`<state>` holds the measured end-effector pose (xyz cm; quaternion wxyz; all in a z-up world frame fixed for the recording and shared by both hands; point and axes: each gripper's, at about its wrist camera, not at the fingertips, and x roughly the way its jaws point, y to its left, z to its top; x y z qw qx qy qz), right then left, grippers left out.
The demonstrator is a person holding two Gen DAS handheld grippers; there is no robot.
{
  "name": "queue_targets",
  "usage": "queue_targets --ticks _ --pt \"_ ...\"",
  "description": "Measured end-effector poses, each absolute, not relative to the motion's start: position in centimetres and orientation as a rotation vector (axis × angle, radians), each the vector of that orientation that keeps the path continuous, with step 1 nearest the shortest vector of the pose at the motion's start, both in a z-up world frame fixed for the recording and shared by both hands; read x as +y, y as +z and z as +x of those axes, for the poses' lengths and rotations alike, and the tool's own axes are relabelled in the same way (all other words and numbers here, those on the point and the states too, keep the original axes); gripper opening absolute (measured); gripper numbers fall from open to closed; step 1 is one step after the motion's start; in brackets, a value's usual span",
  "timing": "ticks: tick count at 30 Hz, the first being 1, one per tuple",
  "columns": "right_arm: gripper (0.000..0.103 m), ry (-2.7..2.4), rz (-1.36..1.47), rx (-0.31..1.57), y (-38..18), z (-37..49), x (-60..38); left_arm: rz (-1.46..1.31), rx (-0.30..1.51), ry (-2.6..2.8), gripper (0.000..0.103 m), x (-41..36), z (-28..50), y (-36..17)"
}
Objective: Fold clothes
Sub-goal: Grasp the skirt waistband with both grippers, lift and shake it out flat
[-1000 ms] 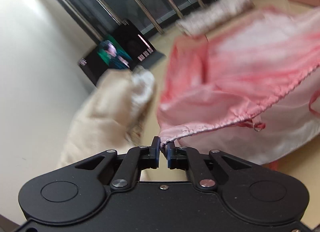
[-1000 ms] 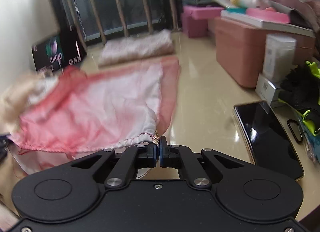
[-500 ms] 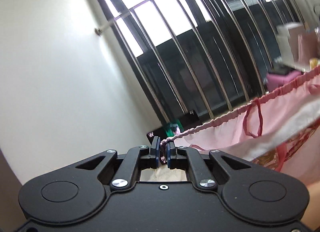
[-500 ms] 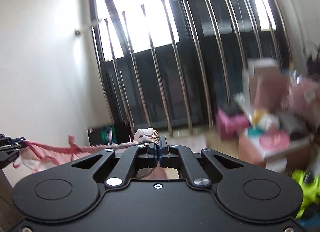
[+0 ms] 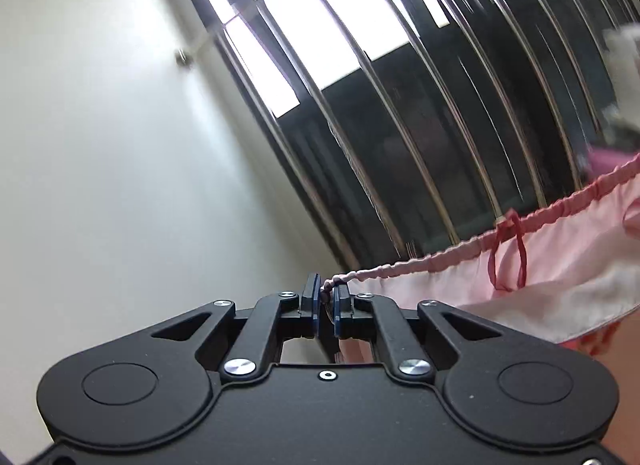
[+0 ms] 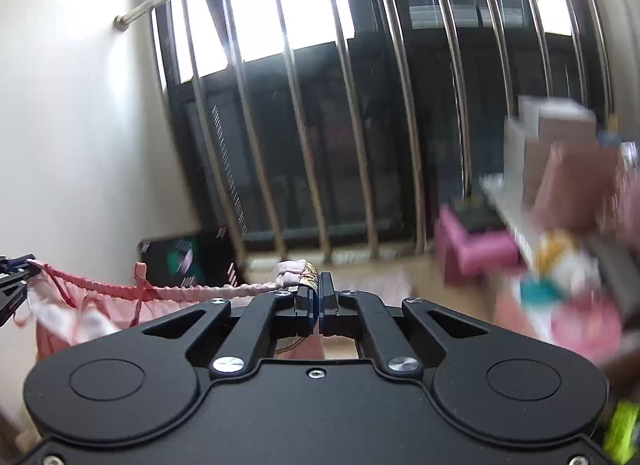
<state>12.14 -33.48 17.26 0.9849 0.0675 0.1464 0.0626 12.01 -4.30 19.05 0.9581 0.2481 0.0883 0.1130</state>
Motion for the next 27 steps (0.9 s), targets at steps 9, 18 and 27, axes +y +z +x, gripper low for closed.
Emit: queue_targets --ticks 9,18,27 --pt "0.001 0.004 0.020 0.166 22.2 13.9 -33.4 0.547 0.033 0.232 0.007 -6.1 11.7 21.9" --pt "0.001 0.058 -0.163 0.370 12.4 10.6 -32.1 0.720 0.193 0.094 0.007 -5.3 5.1 7.7" --pt "0.002 0.178 -0.106 0.763 -2.4 6.2 -31.3 0.706 0.637 -0.089 0.007 -2.0 3.4 -6.8"
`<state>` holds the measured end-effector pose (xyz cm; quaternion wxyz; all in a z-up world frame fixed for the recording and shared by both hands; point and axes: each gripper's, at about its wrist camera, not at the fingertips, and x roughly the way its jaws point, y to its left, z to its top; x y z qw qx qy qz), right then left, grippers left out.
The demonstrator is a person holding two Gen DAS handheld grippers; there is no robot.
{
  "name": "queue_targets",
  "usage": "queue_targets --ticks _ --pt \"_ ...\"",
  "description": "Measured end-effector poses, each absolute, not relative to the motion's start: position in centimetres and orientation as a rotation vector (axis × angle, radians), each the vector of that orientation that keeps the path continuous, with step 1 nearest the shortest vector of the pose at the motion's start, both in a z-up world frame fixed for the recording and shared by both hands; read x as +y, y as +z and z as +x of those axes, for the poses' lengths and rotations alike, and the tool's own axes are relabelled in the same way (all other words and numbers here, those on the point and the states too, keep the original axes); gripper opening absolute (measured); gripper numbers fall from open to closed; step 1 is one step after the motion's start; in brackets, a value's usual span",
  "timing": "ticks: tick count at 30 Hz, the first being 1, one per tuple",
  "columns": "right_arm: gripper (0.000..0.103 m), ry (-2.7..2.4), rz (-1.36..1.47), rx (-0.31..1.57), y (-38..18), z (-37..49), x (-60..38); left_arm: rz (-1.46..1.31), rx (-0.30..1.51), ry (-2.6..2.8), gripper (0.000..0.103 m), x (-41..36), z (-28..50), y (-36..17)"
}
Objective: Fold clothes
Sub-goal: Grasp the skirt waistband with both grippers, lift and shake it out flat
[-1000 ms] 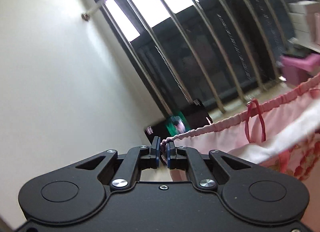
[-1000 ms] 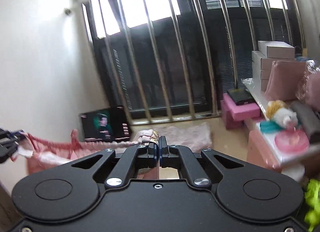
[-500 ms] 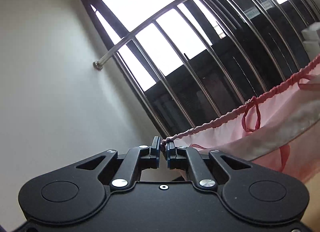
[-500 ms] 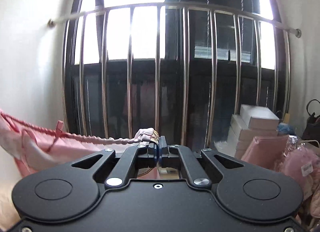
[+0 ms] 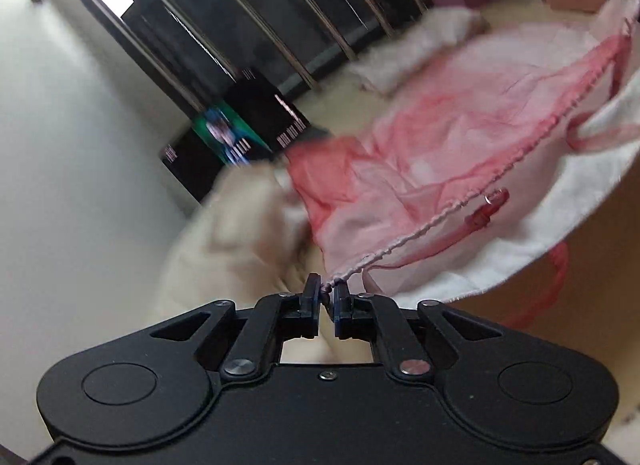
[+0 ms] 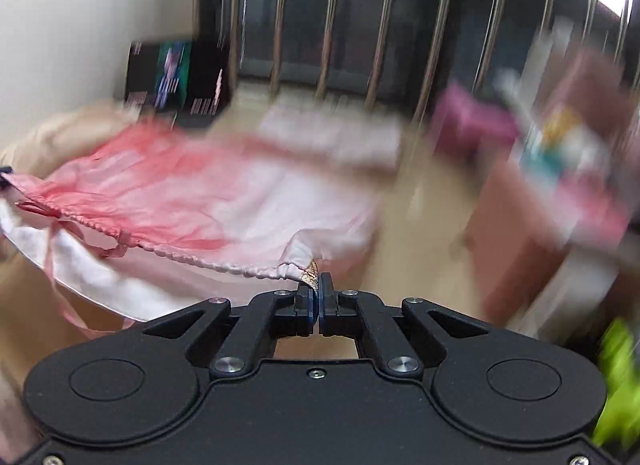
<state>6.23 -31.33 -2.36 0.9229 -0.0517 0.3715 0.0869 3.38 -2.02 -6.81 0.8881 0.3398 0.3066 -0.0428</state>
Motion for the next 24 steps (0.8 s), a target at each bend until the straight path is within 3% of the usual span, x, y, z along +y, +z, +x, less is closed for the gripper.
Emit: queue_targets --ticks 6,14,15,16,17,18,19,24 --pt "0.002 0.146 0.021 0.902 -8.5 4.4 -31.8 0.723 0.731 -0.161 0.007 -1.7 3.6 -9.1" --pt "0.004 0.089 0.159 0.878 -9.6 2.5 -33.3 0.693 0.751 -0.187 0.010 -1.5 3.0 -10.1" --pt "0.009 0.091 0.172 0.879 -9.6 2.4 -33.5 0.689 0.751 -0.185 0.019 -1.4 2.9 -10.0" --pt "0.023 0.099 0.201 0.886 -9.5 2.3 -33.8 0.691 0.740 -0.182 0.039 -1.2 2.8 -9.9" --pt "0.032 0.110 0.235 0.894 -9.3 2.2 -34.2 0.687 0.724 -0.184 0.051 -0.8 2.5 -9.7" --pt "0.051 0.122 0.262 0.904 -9.1 2.0 -34.6 0.683 0.708 -0.188 0.075 -0.4 2.1 -9.4" --pt "0.057 0.134 0.286 0.914 -8.9 1.8 -35.1 0.672 0.692 -0.205 0.081 0.1 1.6 -9.0" --pt "0.058 0.207 0.431 0.917 -7.2 0.4 -37.8 0.548 0.732 -0.366 0.081 3.2 1.1 -6.0"
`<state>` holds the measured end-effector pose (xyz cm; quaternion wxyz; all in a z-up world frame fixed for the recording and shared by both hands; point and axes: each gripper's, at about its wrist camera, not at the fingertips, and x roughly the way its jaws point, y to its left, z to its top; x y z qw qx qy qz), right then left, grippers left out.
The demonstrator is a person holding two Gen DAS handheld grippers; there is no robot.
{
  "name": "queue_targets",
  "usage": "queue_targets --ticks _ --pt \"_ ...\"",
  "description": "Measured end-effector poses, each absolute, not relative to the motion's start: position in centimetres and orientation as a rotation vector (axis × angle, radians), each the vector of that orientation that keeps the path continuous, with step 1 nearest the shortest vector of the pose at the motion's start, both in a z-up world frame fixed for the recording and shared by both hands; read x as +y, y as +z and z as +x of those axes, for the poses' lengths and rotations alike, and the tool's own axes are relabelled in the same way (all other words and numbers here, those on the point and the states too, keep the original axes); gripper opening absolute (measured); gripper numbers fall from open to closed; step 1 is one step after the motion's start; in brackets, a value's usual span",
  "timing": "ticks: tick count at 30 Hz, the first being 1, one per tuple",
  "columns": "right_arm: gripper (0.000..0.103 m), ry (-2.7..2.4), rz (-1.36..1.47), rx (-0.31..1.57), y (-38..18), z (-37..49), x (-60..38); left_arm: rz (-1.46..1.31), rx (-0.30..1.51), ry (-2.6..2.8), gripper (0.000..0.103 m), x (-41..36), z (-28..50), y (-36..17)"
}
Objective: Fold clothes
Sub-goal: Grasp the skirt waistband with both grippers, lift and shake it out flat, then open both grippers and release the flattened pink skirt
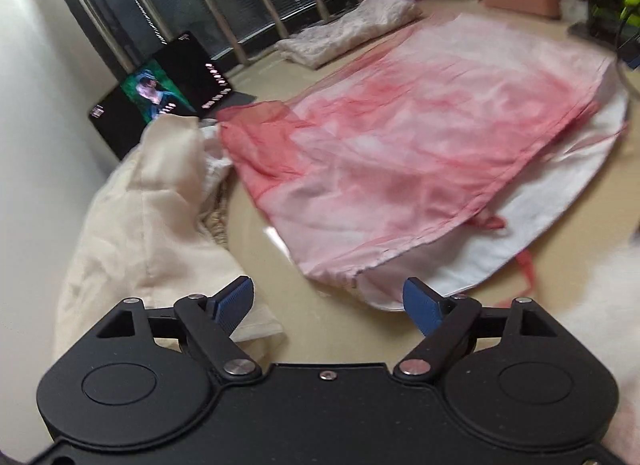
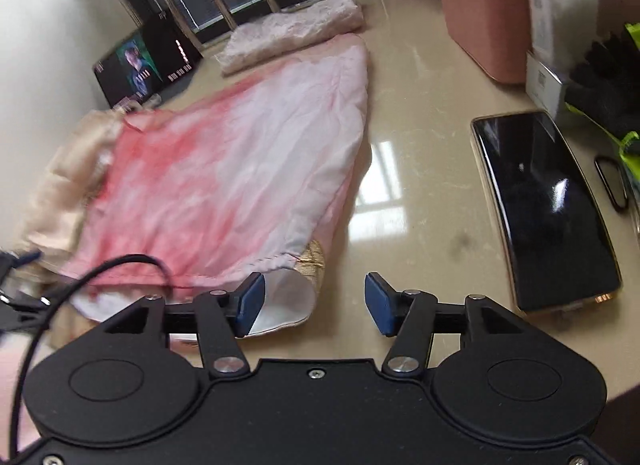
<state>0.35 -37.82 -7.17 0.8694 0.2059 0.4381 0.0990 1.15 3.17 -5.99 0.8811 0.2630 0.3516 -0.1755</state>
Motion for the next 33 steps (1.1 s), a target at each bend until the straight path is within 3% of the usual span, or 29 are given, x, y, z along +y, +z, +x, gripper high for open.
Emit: queue_targets --ticks 5,6,8,9,10,18,30,33 --pt "0.058 0.259 0.508 0.797 -5.0 0.8 -37.9 0.453 0.690 -0.329 0.079 2.0 4.6 -3.3" --pt "0.055 0.259 0.486 0.783 -5.0 1.4 -37.3 0.461 0.704 -0.309 0.070 1.3 5.5 -3.8" --pt "0.036 0.254 0.424 0.805 -5.6 2.9 -35.4 0.478 0.732 -0.271 0.048 0.0 7.4 -4.9" --pt "0.027 0.253 0.378 0.821 -6.1 3.6 -34.5 0.493 0.766 -0.255 0.029 -0.4 8.2 -5.8" --pt "0.027 0.250 0.329 0.837 -6.6 4.2 -33.6 0.505 0.792 -0.243 0.022 -0.6 8.6 -6.6" --pt "0.014 0.156 0.152 0.886 -9.5 6.2 -31.8 0.547 0.806 -0.184 0.020 -1.2 10.3 -9.0" --pt "0.013 0.082 0.084 0.878 -9.7 8.5 -34.0 0.583 0.801 -0.136 0.019 -3.6 10.5 -9.5" --pt "0.017 0.098 0.084 0.905 -9.4 9.1 -34.1 0.602 0.802 -0.135 0.027 -3.6 10.6 -9.4"
